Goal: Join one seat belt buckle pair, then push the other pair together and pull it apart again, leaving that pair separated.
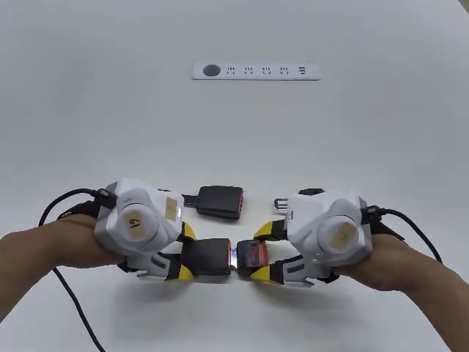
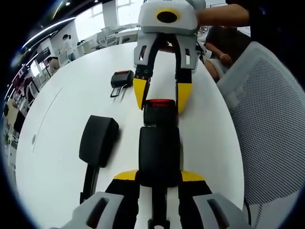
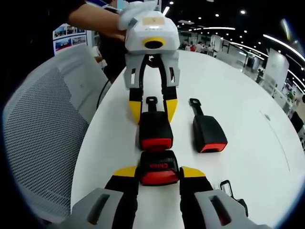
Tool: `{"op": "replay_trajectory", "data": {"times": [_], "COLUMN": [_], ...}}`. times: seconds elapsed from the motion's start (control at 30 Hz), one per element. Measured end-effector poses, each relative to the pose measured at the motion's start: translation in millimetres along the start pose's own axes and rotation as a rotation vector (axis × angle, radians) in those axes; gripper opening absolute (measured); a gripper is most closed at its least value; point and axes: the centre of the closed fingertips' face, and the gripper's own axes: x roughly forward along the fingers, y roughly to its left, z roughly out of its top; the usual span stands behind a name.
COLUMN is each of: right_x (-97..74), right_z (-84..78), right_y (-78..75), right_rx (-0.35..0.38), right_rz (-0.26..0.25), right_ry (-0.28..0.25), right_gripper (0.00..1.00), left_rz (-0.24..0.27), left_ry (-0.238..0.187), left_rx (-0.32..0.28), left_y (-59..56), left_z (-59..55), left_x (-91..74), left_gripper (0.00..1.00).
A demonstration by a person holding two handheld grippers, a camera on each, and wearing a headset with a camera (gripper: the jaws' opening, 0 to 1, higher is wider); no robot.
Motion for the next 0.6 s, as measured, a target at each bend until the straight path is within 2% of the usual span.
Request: {"op": "replay_trajectory", "data": {"times": [0.17,0.23,0.37,0.6], "right_x": [-1.0,-1.8,-7.1,-17.5], "right_z": [-0.8,0.9,2.0,7.3], "right_y": [0.7,-0.2,-0.8,-2.2], "right_rx": [-0.005,0.015,0.023,0.027], "right_rz": [0.003,0.0,-0.004,0.005], "right_ry": [0.014,0.01,0.019,0.019], "right_gripper": [0.3,0.31,0.33,0.38], "left_rz": [0.007,0.007,-0.002,-0.002], "left_ry": [0.016,0.022,0.025,0.014], "left_rx": [0.007,0.011,0.006,-0.01], "left_y": [0.3,0.2,-2.6,-4.4], "left_z": [-0.8,-0.9,-0.2,5.3], "left_x": [1.1,1.8,2.4,-5.1], "left_gripper": [0.32,0.33,0.37,0.39]}}
